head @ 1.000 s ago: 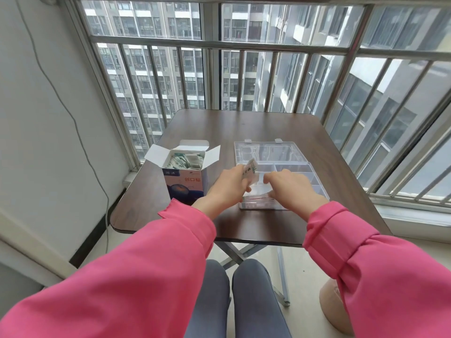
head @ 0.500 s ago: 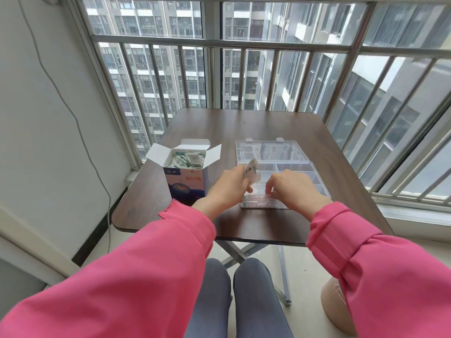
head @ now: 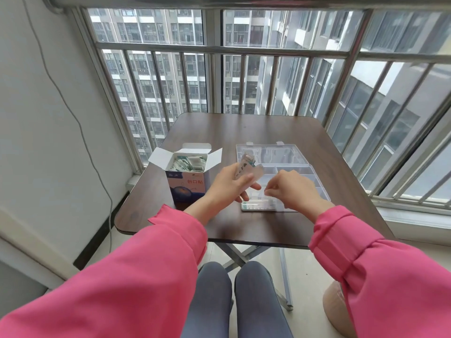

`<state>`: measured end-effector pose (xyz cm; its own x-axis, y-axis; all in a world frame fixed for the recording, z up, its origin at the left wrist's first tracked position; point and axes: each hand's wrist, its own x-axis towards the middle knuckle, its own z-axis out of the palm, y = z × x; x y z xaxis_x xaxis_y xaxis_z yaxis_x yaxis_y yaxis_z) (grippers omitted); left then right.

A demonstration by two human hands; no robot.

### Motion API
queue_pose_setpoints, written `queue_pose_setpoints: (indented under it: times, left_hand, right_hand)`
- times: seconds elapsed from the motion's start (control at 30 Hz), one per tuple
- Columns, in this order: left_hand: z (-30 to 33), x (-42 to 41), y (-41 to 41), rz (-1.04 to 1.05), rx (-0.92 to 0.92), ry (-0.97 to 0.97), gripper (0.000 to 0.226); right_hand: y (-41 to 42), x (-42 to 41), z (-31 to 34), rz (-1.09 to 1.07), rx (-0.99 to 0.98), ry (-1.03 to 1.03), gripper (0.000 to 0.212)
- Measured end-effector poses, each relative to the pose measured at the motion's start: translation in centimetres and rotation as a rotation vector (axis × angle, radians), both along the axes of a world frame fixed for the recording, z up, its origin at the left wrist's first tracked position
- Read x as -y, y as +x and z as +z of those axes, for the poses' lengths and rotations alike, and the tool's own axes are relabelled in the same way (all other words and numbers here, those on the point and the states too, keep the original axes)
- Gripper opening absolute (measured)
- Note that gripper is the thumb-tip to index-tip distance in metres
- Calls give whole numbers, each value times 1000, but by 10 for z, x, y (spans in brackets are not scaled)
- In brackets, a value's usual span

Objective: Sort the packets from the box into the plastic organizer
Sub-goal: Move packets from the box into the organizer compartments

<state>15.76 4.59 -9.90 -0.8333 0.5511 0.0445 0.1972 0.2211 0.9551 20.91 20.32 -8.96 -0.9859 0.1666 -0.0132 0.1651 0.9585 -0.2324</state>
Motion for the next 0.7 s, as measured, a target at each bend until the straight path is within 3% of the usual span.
queue_pose_setpoints:
  times: [0.17,0.23,0.37,0.5,0.7]
  left_hand:
    - [5,2,5,-68,111,117,19]
    - [6,-1,7,-80,135,123,19]
    - [9,-7,10,-86,144,140,8]
    - [13,-12,14,-88,170,106,20]
    - [9,-15,10,-23,56,19,21]
  right_hand:
    - [10,-2,21,-85,-197,-875,14]
    - [14,2,29,-99,-182,-1055,12]
    - [17,3,32,-102,-173,-1198,22]
    - [18,-1,27,-124,-291,-1158,13]
    - [19,-27,23,-223,-431,-1400,17]
